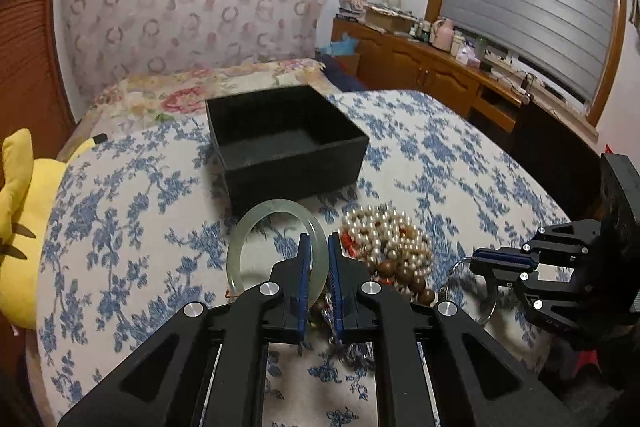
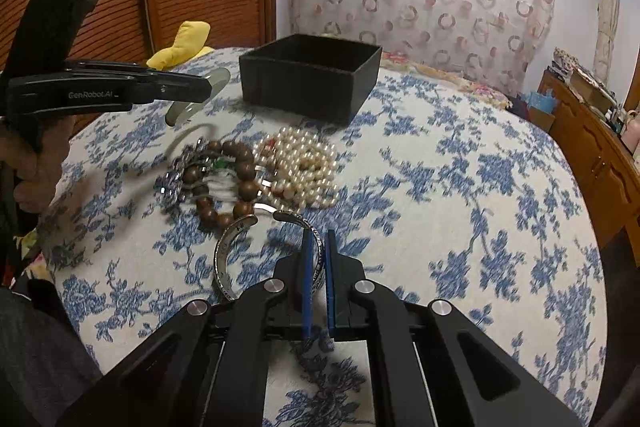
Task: Organize jewelry
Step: 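Carry both bangles into the black box and open both tools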
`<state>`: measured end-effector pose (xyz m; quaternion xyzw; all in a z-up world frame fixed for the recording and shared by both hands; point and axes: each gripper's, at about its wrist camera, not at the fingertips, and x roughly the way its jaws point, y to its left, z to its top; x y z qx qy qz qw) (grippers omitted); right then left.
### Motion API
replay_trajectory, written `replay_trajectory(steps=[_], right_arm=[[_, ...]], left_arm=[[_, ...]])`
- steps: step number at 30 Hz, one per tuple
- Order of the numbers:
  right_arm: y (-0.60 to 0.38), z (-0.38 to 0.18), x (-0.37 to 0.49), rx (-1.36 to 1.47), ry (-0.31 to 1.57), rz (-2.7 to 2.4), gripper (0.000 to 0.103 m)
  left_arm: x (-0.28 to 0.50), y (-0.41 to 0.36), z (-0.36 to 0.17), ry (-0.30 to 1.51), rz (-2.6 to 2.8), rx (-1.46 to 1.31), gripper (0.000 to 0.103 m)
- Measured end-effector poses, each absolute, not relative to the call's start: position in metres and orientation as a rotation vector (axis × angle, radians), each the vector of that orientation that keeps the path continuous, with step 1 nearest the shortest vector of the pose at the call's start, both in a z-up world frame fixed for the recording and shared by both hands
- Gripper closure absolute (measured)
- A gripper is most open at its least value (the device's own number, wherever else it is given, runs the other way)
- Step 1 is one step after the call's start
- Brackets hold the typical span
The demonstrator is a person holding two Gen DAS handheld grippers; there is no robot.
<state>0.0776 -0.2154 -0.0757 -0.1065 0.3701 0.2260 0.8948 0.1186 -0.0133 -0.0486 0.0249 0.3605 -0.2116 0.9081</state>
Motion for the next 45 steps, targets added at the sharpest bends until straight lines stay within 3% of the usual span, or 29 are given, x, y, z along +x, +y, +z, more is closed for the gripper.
replay_trajectory(steps=[22,39,43,45], right_arm=[[-0.217,-0.011,0.180,-0.217,0.604,0.389,0.097],[-0.176,-0.029,0.241,-0.256,0.629,0.430,0.097],[-0.163,-0.034,0.244,-0.281,0.645,0.453,0.097],[-0.159,-0.038,0.244,-0.291,0.652,0.457,0.097]], left_arm=[[0.222,-0.021,-0.016,0.712,-0.414,0.034,0.095],[0.235,-0.012,-0.031,0.736,-0.370,0.004,0.095],[0.229,-0.002,-0.029,0.728,-0.352,-0.003,0.084],[0.225,0.003,-0.030,0.726,-0.339,0.002,0.084]])
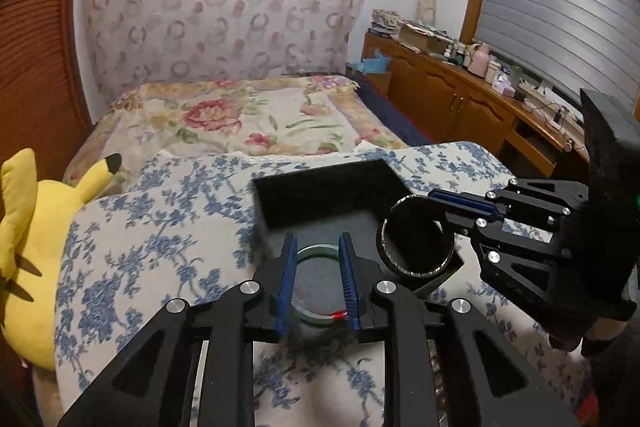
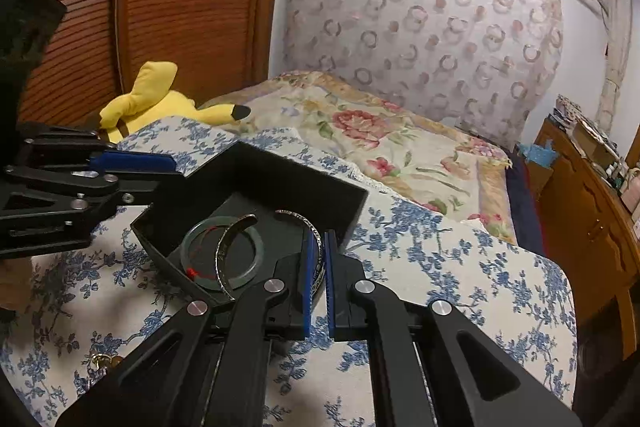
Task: Organize jewelry
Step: 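Carry both bangles into the black box and open both tools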
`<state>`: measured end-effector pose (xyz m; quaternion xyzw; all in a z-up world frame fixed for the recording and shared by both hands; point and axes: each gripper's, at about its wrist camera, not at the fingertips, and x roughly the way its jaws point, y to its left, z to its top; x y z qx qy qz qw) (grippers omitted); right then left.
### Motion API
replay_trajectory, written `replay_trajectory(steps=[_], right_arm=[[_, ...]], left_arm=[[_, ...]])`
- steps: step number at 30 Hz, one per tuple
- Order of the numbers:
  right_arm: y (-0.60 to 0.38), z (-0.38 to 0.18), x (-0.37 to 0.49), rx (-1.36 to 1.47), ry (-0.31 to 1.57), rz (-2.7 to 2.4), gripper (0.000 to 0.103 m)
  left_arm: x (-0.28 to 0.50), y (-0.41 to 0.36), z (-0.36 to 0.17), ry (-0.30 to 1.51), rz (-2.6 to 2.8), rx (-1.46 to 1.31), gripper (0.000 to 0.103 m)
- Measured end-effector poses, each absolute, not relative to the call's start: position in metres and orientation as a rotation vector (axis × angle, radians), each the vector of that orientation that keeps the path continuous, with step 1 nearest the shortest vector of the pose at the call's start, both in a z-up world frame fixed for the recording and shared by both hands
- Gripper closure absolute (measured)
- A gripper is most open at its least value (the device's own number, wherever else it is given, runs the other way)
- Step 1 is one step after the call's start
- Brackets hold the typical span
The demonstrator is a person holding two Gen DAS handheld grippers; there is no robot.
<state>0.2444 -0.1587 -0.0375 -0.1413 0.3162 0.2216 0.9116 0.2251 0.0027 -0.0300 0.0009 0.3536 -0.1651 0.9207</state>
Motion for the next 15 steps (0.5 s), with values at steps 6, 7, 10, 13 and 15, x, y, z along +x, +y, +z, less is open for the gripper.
replay_trajectory(steps=[6,7,10,13,15], right_arm=[[-0.152,-0.043,0.247,-0.311,0.669,0.475,0.092],[-0.151,-0.043,0.245,-0.312,0.664,0.481,0.092],[-0.152,-0.039,0.242,-0.306,0.658,0.487,0.092],[-0.159,-0.031,0.236,-0.280,0.641,0.494,0.092],[-0.165,-0.027,0.229,-0.263,0.633,0.496,0.092]], left_arm=[[0.207,0.016,-0.034,0.719,-0.324,-0.006,0.075],[0.203,0.018,-0.036,0.719,-0.325,-0.008,0.074],[0.194,0.020,-0.038,0.716,-0.318,-0.003,0.069],[0.182,0.019,-0.039,0.711,-0.318,0.012,0.064],[0.174,0.018,-0.039,0.705,-0.321,0.022,0.063]])
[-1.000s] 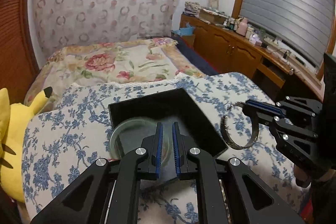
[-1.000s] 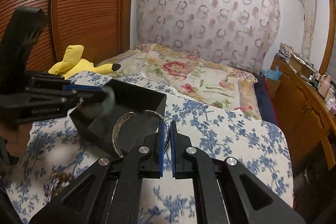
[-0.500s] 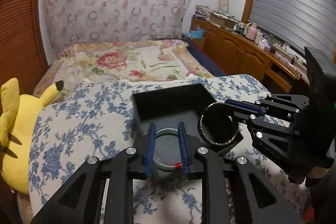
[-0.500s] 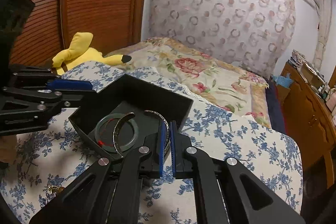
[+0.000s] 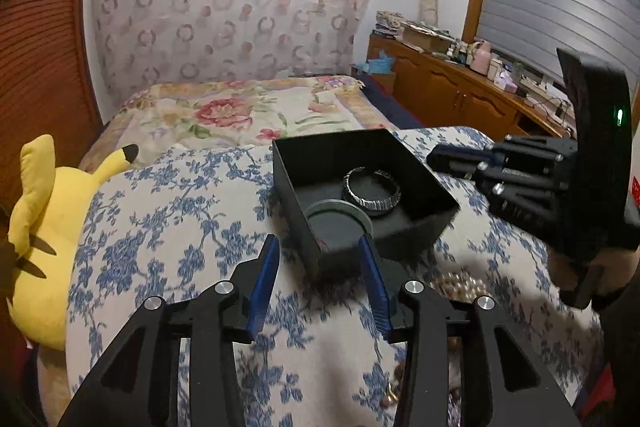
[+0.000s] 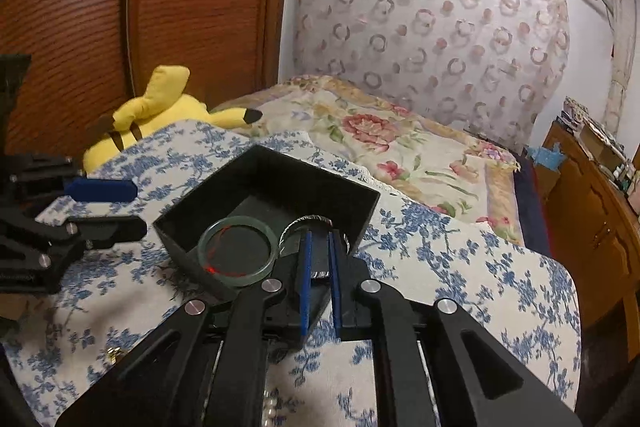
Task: Organize jewelry
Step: 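Carry both bangles into the black box and open both tools, then move the left tool to the purple crystal hair pins while the right tool reaches the wooden bead bracelet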
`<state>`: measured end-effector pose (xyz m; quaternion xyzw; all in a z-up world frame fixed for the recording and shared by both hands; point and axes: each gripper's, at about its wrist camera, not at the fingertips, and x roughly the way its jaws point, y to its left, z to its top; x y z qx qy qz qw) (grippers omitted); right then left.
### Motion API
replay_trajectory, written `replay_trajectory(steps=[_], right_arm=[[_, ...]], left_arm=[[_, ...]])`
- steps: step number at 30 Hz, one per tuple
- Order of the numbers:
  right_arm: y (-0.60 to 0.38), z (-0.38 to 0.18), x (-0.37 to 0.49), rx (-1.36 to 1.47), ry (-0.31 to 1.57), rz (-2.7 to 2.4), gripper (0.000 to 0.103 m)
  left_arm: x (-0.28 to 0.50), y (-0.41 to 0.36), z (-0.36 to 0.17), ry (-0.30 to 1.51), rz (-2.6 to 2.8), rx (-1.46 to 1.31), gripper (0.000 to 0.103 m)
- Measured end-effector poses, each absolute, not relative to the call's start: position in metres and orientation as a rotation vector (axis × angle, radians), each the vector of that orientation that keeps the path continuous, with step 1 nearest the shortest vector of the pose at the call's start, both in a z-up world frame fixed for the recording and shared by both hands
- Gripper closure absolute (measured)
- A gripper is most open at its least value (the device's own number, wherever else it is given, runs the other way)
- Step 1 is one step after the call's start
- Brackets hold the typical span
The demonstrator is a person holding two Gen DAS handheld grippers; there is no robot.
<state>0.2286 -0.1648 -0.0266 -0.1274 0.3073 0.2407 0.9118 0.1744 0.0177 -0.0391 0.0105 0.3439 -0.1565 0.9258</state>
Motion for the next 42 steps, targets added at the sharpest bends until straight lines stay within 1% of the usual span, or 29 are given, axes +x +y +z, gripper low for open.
replay_trajectory(steps=[8,10,13,15,16,17,20,22,26,28,32,34,37,38,42], right_arm=[[-0.193,-0.018,0.175,-0.190,0.612,0.518,0.092],[-0.199,-0.022,0.158,-0.183,0.617,0.526,0.089],[-0.203,-0.031,0.141,-0.175,0.641,0.531,0.087],[-0.205,-0.038,0.129,-0.164,0.661,0.540,0.087],[-0.206,-0.041,0.125,-0.161,0.667,0.543,0.087],[-0.206,-0.044,0.121,-0.158,0.675,0.545,0.087],[-0.207,-0.054,0.107,-0.157,0.699,0.549,0.086],[-0.205,-0.060,0.100,-0.169,0.711,0.548,0.079],[-0.206,-0.071,0.091,-0.166,0.745,0.547,0.075],[-0.207,-0.075,0.089,-0.178,0.751,0.536,0.067],[-0.210,-0.080,0.087,-0.172,0.762,0.533,0.062],[-0.212,-0.079,0.087,-0.164,0.759,0.533,0.056],[-0.212,-0.080,0.088,-0.157,0.761,0.536,0.056],[-0.213,-0.080,0.088,-0.156,0.761,0.535,0.056],[-0.214,-0.080,0.087,-0.148,0.758,0.534,0.056]], left_arm=[[0.140,0.008,-0.043,0.694,-0.343,0.045,0.053],[0.131,0.006,-0.045,0.697,-0.351,0.046,0.049],[0.121,0.006,-0.049,0.700,-0.353,0.046,0.043],[0.115,0.006,-0.051,0.701,-0.350,0.047,0.039],[0.111,0.006,-0.051,0.700,-0.349,0.046,0.031],[0.107,0.007,-0.052,0.697,-0.349,0.045,0.029],[0.098,0.008,-0.055,0.707,-0.355,0.044,0.027],[0.092,0.006,-0.057,0.717,-0.361,0.045,0.025],[0.082,-0.002,-0.062,0.729,-0.384,0.053,0.023],[0.077,-0.008,-0.065,0.737,-0.403,0.056,0.022],[0.073,-0.020,-0.075,0.764,-0.432,0.073,0.022],[0.073,-0.026,-0.078,0.772,-0.441,0.082,0.022],[0.074,-0.031,-0.081,0.784,-0.460,0.088,0.023],[0.074,-0.033,-0.082,0.789,-0.471,0.087,0.026],[0.074,-0.038,-0.085,0.798,-0.480,0.102,0.031]])
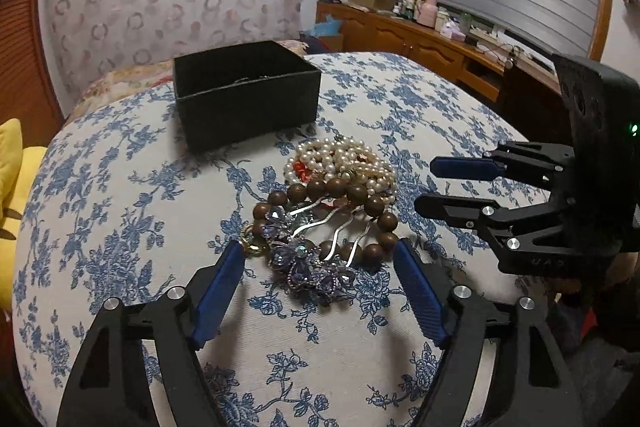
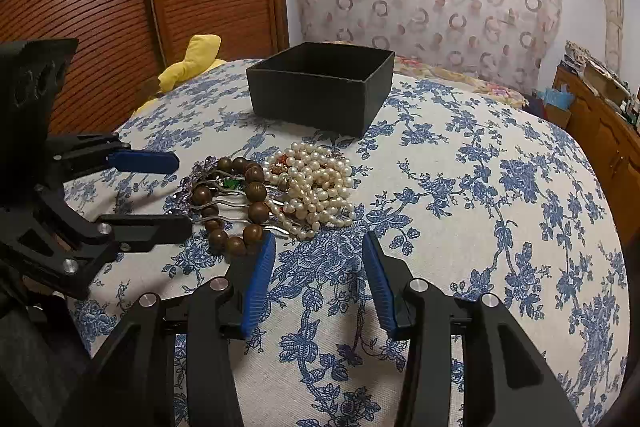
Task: Organize jewelry
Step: 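Move the left tool to the purple crystal hair pins while the right tool reaches the wooden bead bracelet, then grasp the hair pins with the left tool while the right tool grasps and lifts the bead bracelet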
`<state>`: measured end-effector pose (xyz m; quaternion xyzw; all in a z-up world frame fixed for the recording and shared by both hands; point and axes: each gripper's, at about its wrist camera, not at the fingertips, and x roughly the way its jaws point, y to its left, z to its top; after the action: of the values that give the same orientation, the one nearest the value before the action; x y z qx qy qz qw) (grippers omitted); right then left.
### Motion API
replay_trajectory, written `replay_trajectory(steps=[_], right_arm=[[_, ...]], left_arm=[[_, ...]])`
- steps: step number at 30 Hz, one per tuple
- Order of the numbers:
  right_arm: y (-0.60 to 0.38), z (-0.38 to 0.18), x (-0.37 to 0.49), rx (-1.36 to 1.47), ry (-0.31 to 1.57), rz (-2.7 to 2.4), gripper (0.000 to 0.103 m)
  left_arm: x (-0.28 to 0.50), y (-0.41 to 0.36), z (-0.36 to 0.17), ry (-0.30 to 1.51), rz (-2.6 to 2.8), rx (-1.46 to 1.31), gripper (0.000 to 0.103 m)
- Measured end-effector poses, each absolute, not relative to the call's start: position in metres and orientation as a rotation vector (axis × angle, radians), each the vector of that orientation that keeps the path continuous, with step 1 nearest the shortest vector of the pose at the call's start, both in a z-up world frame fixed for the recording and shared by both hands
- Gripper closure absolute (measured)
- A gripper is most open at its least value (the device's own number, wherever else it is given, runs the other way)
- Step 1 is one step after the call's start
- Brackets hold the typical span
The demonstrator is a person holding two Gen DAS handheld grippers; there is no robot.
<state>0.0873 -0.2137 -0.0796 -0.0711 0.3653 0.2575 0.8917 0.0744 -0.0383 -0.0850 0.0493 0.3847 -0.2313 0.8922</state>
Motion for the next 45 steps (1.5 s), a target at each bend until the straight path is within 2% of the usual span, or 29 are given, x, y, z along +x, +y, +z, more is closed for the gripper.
replay_trajectory(steps=[6,11,14,24,25,28,29,42,45], right_arm=[[-0.215,-0.080,0.087,-0.137,0.760,0.539,0.056],[-0.215,-0.080,0.087,-0.136,0.759,0.540,0.056],[-0.215,-0.079,0.087,-0.134,0.759,0.543,0.056],[-0.215,-0.080,0.087,-0.137,0.759,0.541,0.056],[-0.215,-0.080,0.087,-0.136,0.758,0.542,0.056],[-0.215,-0.080,0.087,-0.142,0.761,0.540,0.055],[-0.214,-0.080,0.087,-0.147,0.761,0.537,0.055],[-0.190,-0.074,0.085,-0.163,0.768,0.590,0.056],[-0.181,-0.075,0.084,-0.168,0.784,0.626,0.064]], left_arm=[[0.083,-0.043,-0.090,0.820,-0.471,0.127,0.032],[0.084,-0.043,-0.092,0.826,-0.471,0.131,0.053],[0.084,-0.040,-0.091,0.821,-0.468,0.128,0.057],[0.071,-0.025,-0.084,0.800,-0.421,0.133,0.058],[0.070,-0.022,-0.082,0.796,-0.412,0.131,0.064],[0.067,-0.009,-0.080,0.790,-0.395,0.100,0.064],[0.067,-0.007,-0.080,0.790,-0.392,0.095,0.067],[0.064,0.019,-0.078,0.775,-0.348,0.026,0.067],[0.060,0.025,-0.077,0.766,-0.327,0.031,0.067]])
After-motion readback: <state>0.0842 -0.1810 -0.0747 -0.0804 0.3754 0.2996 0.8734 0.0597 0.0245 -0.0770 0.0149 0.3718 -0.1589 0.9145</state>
